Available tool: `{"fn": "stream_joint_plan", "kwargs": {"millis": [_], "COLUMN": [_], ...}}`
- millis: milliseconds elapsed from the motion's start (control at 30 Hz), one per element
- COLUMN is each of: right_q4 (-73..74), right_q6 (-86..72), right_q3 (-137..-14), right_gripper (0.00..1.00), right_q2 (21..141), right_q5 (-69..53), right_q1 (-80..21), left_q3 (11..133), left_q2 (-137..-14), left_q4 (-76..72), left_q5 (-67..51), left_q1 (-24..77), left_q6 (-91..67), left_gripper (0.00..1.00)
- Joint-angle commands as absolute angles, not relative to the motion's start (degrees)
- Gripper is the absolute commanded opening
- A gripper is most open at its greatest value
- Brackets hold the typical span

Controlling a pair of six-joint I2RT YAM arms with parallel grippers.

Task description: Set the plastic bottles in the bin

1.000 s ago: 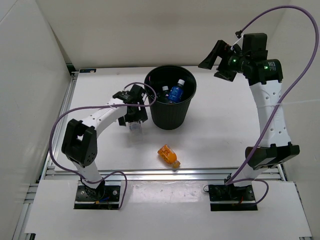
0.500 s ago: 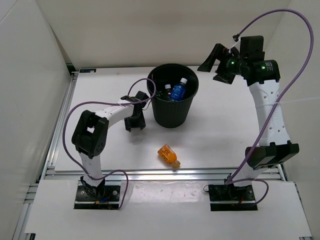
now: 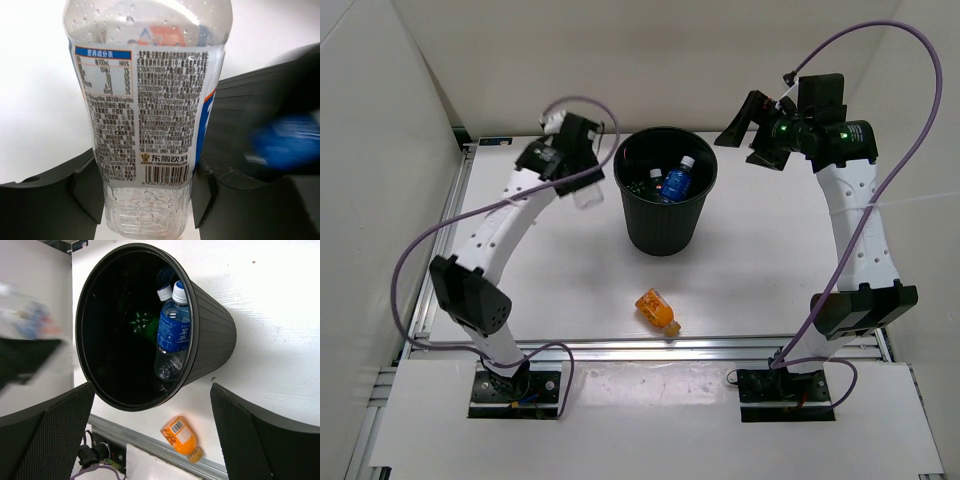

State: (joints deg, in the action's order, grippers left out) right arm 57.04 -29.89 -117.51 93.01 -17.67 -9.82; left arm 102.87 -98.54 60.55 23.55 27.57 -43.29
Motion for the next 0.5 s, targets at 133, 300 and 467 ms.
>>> {"fn": "stream_joint_plan", "kwargs": {"millis": [133,300,467], "right_q4": [56.16,56.16,56.16], "right_q6": [-29.97,-29.97,-29.97], "right_q3": [-117.07,-115.93,-114.87], "right_gripper": [1.00,1.00,1.00], "right_q2": [92.64,92.11,90.36], "right_q5": [-16.79,-16.26,-14.68], "right_q1": [-9.84,-9.84,-9.84], "left_q3": [129.08,128.06,128.32], "left_q2": [-102.02,-107.92,-113.12], "left_q4": [57.74,53.53,58.35], "left_q5": [11.45,-8.49,-16.08], "left_q1": [29.62,29.62,30.15], "left_q6": [-37.10,-34.28,-31.30], "left_gripper": [0.53,0.68,0.83]}}
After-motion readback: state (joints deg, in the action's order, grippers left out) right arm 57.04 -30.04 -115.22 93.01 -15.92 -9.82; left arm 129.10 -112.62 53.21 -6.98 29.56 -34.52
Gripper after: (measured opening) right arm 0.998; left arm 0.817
